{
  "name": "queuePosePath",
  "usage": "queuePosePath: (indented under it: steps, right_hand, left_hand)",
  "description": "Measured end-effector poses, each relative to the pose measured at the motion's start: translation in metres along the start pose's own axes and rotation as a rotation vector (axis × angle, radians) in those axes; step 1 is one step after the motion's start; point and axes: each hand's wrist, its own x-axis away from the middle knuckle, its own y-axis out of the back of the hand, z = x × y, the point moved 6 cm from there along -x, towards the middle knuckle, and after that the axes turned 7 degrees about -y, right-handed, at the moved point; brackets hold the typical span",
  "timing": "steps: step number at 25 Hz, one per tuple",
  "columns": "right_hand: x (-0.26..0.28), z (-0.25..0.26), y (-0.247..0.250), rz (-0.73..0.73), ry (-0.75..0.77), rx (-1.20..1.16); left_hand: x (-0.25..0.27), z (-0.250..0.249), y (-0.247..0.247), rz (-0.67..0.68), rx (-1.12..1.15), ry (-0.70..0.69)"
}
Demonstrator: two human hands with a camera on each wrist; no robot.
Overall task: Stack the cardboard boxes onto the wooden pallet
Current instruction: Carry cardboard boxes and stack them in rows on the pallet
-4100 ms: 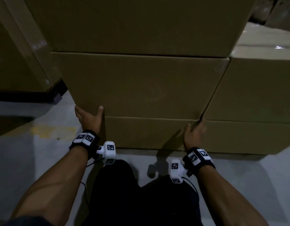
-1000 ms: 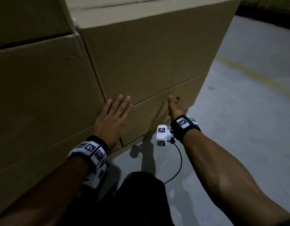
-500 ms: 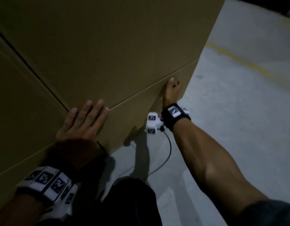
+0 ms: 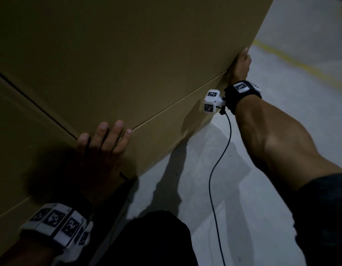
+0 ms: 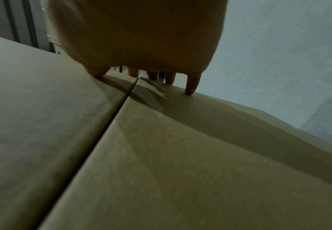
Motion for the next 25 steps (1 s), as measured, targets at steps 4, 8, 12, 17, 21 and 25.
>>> queuePosePath:
  steps: [4,8,12,17,21,25]
  right_hand:
    - [-0.003,0.000,-0.001,-0.008,0.005,0.024]
    - [-0.008,-0.002,-0.003,-0.016,-0.007,0.054]
    - [-0.010,-0.005,-0.005,-0.005,0.008,0.035]
    - [0.005,-0.015,-0.014,0.023,-0.030,0.014]
    - [0.071,-0.034,-0.026,0.133,-0.030,0.017]
    - [0.127,-0.090,-0.043,0.356,-0.247,0.063]
  left_hand:
    - [0.002,0.001,-0.001,0.012,-0.010,0.009]
    - [0.004,0.003,-0.001,0.050,-0.026,-0.009]
    - [0.004,0.002,-0.001,0.075,-0.026,-0.004]
    - [0.006,0.001,-0.005,0.034,-0.059,-0.040]
    - [-0.001,0.005,0.001,0.082,-0.136,-0.056]
    - [0.002,0.004,0.016,0.474,0.085,-0.083]
